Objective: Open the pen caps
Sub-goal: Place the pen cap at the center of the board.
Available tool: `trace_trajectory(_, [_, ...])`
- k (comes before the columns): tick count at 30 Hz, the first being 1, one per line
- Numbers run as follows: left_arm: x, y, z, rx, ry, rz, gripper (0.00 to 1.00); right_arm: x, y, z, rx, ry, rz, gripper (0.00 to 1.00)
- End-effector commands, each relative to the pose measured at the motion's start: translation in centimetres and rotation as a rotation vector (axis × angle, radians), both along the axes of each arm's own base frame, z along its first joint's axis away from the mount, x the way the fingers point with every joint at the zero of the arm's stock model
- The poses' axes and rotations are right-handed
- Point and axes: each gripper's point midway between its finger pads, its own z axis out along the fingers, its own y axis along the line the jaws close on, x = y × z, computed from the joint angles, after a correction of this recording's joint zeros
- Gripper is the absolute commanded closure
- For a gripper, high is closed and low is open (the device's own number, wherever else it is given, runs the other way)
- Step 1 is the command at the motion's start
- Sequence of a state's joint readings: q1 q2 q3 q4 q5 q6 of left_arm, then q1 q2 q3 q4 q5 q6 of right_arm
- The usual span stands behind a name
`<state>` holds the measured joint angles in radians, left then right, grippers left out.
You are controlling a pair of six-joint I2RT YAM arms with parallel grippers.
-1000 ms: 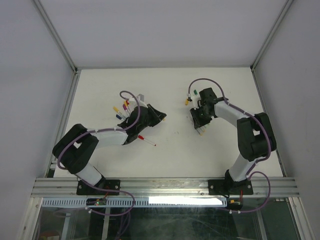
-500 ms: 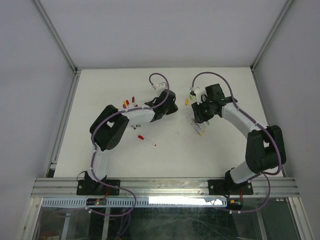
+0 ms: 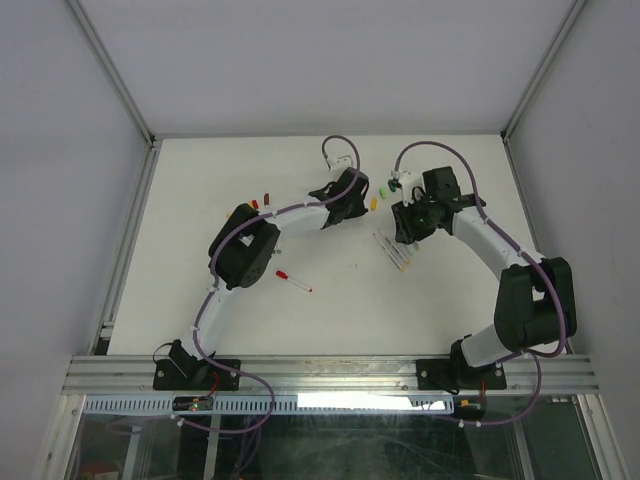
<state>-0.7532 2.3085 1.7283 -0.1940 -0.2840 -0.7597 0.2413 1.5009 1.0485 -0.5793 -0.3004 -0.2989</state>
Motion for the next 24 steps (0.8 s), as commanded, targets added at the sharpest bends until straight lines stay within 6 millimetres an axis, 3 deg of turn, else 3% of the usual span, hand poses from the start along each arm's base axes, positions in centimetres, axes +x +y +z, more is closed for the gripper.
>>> trace_trajectory(1, [1.2,-1.4,1.7,-0.007,-0.046,-0.024,0.91,0.8,0.2,2.4,0.039,-0.09,0.015,0.6])
trace_trajectory(16, [1.7,-2.1,2.5,-0.022,-0.058,-0.038,0.77,0.8,-0.2,2.7,0.059,-0.092,0.008,0.6])
trace_trajectory(20, [1.8,-2.2,3.6,-0.03,-0.074,-0.04,0.75,0.8,-0.2,2.9,0.065,-0.097,0.008,0.6])
trace_trajectory(24, [1.7,-1.9,6.1,-0.047,-0.106,-0.039,0.73,0.7,-0.1,3.1,0.074,-0.098,0.015,0.6])
